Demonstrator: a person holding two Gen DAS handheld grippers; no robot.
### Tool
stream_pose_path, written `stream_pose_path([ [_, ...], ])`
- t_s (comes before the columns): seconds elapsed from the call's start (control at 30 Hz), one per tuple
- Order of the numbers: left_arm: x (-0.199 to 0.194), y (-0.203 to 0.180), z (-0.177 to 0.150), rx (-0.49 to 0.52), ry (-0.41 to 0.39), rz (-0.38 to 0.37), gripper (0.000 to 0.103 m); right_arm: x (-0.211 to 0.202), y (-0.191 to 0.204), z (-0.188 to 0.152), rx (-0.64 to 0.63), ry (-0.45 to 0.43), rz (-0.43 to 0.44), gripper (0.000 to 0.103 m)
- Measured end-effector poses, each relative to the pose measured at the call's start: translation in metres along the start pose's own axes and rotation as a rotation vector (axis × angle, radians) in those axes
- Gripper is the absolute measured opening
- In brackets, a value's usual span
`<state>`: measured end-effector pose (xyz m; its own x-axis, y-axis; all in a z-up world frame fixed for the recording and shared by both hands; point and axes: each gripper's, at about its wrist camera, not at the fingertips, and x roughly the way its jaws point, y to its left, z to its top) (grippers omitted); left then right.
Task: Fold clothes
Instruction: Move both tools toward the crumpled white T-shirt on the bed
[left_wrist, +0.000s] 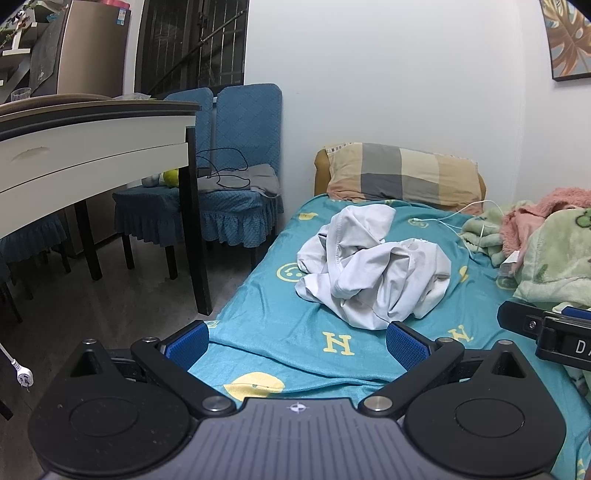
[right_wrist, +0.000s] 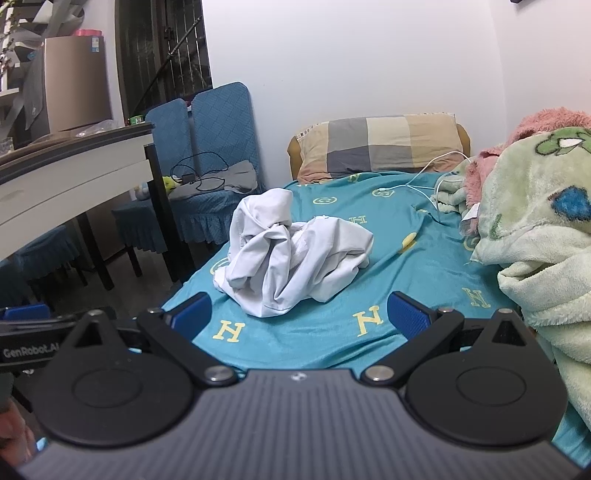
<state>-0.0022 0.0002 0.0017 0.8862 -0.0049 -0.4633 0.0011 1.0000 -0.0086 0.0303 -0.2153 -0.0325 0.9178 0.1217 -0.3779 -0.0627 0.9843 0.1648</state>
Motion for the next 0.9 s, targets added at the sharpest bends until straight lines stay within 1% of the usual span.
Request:
stream_pose_path([
  [0.33, -0.001, -0.004, 0.0, 0.013, 0.0, 0.006, 0.103, -0.004, 0.003, 0.001, 0.002, 0.004, 0.006, 0.103],
  [0.43, -0.006, -0.005, 0.003, 0.023, 0.013, 0.023, 0.103, -0.006, 0.005, 0.003, 0.008, 0.009, 0.007, 0.103],
  [0.53, -0.017, -0.004, 0.013, 0.026, 0.032, 0.055, 0.103, -0.014, 0.006, 0.009, 0.032, 0.014, 0.008, 0.103],
  [0.63, -0.034, -0.003, 0.033, 0.022, 0.054, 0.08, 0.103, -0.022, 0.008, 0.018, 0.036, 0.03, 0.011, 0.103],
  [0.77, -0.058, -0.001, 0.075, 0.009, 0.162, 0.128, 0.103, -0.04, 0.012, 0.037, 0.021, 0.056, 0.001, 0.103],
  [0.87, -0.075, 0.005, 0.109, -0.03, 0.251, 0.161, 0.103, -0.055, 0.012, 0.052, 0.014, 0.076, -0.014, 0.103],
  [0.9, -0.081, 0.007, 0.119, -0.042, 0.269, 0.174, 0.103, -0.06, 0.011, 0.056, 0.012, 0.079, -0.016, 0.103],
])
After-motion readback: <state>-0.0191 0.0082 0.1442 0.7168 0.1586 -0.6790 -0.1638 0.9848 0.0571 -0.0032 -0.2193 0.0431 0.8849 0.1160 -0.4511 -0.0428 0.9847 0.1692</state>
